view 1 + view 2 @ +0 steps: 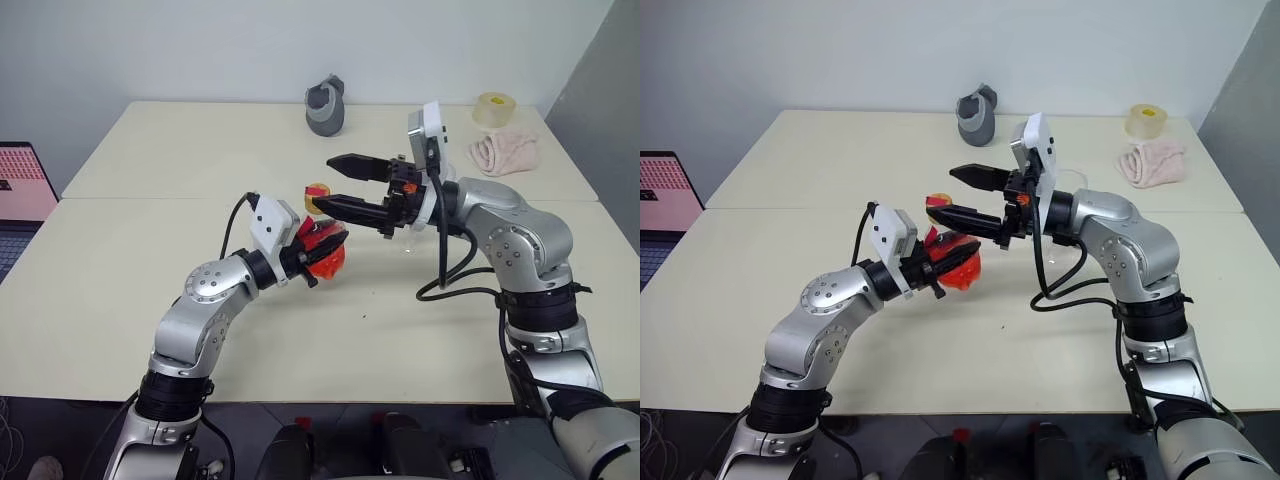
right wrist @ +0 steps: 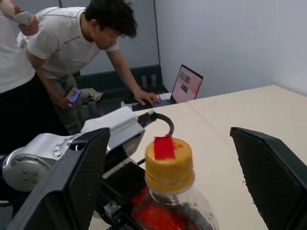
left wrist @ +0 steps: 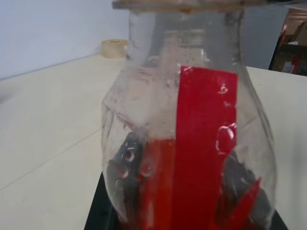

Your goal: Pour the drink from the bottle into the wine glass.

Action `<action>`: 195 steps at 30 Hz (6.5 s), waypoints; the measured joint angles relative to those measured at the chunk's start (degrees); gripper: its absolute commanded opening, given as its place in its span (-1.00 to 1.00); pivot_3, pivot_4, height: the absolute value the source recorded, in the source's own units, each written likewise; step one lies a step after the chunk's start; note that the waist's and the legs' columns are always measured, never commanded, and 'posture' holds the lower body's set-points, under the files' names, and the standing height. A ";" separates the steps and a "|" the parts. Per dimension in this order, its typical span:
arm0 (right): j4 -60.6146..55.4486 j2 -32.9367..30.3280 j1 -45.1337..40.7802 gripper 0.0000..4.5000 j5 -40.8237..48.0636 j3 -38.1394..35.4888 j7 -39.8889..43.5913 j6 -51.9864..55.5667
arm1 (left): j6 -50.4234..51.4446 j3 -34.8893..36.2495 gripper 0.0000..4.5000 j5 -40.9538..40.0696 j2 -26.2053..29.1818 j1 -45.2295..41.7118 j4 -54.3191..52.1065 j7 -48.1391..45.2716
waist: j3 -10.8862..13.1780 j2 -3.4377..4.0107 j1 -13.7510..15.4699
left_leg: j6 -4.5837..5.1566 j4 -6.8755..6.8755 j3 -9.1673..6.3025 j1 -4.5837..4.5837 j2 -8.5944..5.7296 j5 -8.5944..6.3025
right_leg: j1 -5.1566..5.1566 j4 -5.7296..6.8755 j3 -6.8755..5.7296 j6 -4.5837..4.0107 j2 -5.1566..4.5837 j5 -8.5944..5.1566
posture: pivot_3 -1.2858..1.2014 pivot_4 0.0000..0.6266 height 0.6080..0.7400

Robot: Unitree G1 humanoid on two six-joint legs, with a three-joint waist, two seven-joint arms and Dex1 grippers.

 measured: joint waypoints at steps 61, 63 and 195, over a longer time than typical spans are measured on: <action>11.13 -0.45 -8.48 -0.46 -2.22 6.11 21.21 -4.83 | 1.68 1.01 -0.44 -5.39 3.07 8.52 -12.03 -2.65 | 0.01 0.02 0.17 | 0.00 0.00 -0.10 0.00 0.00 0.00 | -0.01 -0.02 0.00 -0.01 -0.02 0.00 | 0.03 -0.52 1.00; 10.20 -1.20 -8.48 -0.46 -1.99 6.11 21.80 -4.77 | 1.68 0.86 -0.44 -5.48 3.11 8.52 -12.55 -2.69 | 0.01 0.02 0.17 | 0.00 -0.01 -0.08 0.01 0.00 0.00 | 0.00 -0.02 0.00 -0.01 -0.02 0.00 | 0.03 -0.52 1.00; 3.61 -6.79 -3.11 0.97 0.54 2.83 15.84 -2.59 | 0.77 -0.18 -0.44 -4.32 4.19 3.54 -7.34 -5.31 | 0.01 0.02 0.18 | 0.01 0.00 0.01 0.00 0.01 -0.01 | -0.01 -0.01 0.01 -0.01 -0.01 0.01 | 0.03 -0.52 1.00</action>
